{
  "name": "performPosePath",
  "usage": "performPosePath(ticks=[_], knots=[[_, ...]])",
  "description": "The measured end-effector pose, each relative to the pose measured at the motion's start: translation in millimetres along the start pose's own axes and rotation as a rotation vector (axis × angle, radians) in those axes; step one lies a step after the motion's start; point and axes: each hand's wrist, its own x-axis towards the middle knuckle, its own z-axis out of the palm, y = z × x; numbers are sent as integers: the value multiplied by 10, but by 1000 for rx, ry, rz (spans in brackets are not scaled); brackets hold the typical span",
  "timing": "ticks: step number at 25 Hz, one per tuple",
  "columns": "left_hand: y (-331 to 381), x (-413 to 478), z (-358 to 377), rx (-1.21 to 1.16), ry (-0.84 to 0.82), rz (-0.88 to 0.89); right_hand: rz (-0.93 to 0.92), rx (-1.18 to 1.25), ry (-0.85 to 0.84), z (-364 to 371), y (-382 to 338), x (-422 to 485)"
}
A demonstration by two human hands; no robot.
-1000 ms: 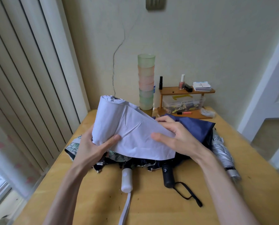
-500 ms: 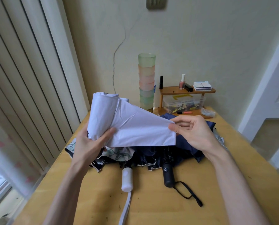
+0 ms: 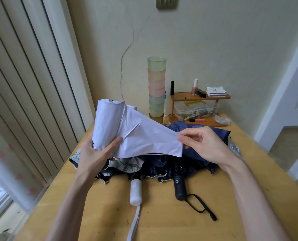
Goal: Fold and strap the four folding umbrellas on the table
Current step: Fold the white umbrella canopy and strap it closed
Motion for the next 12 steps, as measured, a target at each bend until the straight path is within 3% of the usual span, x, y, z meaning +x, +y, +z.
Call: performPosePath(ticks=[6, 12], knots=[[2, -1, 8, -9, -8, 24, 37, -5, -28, 57, 9, 8], [-1, -4, -22, -6, -13, 25, 38, -5, 141, -16, -36, -13]])
